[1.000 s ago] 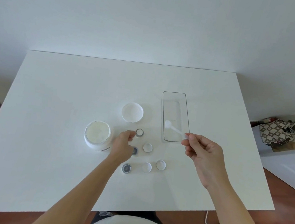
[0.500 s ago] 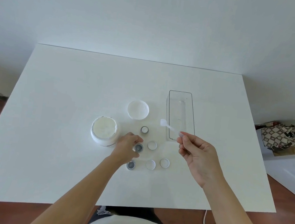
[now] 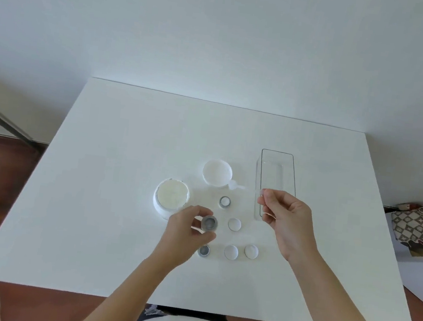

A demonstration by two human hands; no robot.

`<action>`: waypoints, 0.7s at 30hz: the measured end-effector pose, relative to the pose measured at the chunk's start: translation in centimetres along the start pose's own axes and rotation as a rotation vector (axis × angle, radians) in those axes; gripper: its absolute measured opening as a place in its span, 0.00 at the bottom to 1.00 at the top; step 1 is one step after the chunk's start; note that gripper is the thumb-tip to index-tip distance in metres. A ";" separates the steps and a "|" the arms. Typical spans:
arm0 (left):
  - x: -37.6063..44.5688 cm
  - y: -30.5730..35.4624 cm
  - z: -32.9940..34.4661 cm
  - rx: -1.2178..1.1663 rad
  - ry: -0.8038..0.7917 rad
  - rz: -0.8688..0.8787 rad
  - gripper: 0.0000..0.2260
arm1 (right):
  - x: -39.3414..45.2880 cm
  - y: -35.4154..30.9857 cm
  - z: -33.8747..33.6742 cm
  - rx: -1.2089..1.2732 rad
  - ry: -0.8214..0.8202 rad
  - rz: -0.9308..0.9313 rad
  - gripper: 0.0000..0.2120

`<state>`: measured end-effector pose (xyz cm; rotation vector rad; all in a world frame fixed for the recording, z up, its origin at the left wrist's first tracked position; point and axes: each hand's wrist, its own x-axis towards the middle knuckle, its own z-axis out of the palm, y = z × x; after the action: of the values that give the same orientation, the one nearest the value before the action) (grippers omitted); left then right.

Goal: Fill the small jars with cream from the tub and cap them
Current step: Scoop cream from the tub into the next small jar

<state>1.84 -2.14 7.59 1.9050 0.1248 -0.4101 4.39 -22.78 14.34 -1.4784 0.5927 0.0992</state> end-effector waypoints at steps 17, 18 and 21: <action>-2.8 -3.2 -8.3 -0.229 0.371 -0.148 0.13 | 3.3 3.8 13.9 -1.228 -0.207 -0.968 0.07; -2.8 -3.4 -8.4 -0.233 0.373 -0.148 0.13 | 3.4 4.1 14.1 -1.260 -0.225 -0.961 0.07; -2.8 -3.8 -8.6 -0.245 0.383 -0.150 0.13 | 4.0 4.8 14.7 -1.288 -0.312 -0.854 0.08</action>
<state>0.07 7.54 7.89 1.7165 0.5495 -0.1170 10.37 -9.46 7.95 -2.7621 -0.5456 0.0291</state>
